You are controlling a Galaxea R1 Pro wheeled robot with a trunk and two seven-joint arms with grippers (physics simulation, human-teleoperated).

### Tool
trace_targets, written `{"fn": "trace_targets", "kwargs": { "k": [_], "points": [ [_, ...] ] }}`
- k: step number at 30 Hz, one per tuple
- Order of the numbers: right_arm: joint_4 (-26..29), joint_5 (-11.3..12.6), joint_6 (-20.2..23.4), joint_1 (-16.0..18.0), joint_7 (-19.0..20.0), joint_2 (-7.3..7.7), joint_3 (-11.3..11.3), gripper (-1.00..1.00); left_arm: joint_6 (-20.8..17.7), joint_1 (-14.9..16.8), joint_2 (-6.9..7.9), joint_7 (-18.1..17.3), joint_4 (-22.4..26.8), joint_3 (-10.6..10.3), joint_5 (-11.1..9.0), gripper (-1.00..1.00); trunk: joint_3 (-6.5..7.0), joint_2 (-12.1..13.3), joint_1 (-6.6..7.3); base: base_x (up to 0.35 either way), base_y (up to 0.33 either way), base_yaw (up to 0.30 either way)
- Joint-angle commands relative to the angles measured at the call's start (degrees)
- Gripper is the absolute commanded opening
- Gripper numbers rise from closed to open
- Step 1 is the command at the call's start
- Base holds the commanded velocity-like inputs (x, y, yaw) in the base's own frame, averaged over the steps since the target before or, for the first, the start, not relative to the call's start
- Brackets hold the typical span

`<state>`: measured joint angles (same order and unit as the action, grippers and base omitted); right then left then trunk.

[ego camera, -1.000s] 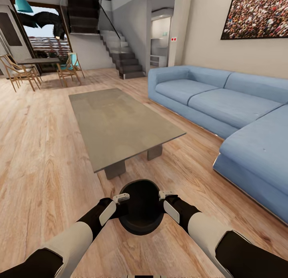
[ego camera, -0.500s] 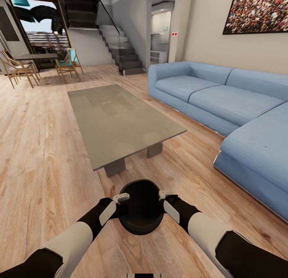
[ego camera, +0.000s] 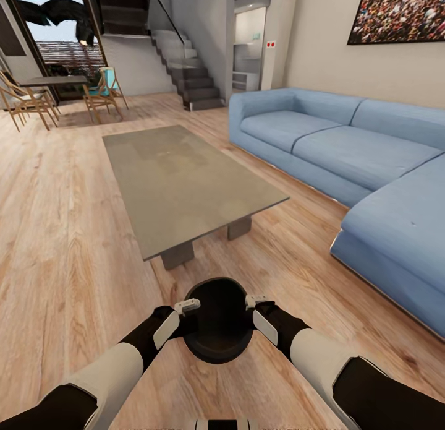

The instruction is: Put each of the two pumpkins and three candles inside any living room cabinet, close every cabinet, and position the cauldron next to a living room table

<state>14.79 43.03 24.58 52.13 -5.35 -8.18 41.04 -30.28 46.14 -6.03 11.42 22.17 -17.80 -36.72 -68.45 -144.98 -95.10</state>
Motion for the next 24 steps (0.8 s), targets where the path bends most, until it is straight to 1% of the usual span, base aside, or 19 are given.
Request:
{"fn": "trace_targets", "kwargs": {
  "k": [1,24],
  "points": [
    [0.85,-0.23,-3.22,0.07,-0.41,0.01,0.09,-1.00,-0.30,0.00,0.05,0.53,-0.02,-0.31,0.16,-1.00,-0.14,-0.03,0.02,0.000,0.000,0.000],
    [0.85,-0.23,-3.22,0.07,-0.45,0.01,0.07,-1.00,-0.30,0.00,-0.05,0.53,-0.02,-0.31,0.16,-1.00,-2.25,-0.03,0.02,0.000,0.000,0.000]
  ]
}}
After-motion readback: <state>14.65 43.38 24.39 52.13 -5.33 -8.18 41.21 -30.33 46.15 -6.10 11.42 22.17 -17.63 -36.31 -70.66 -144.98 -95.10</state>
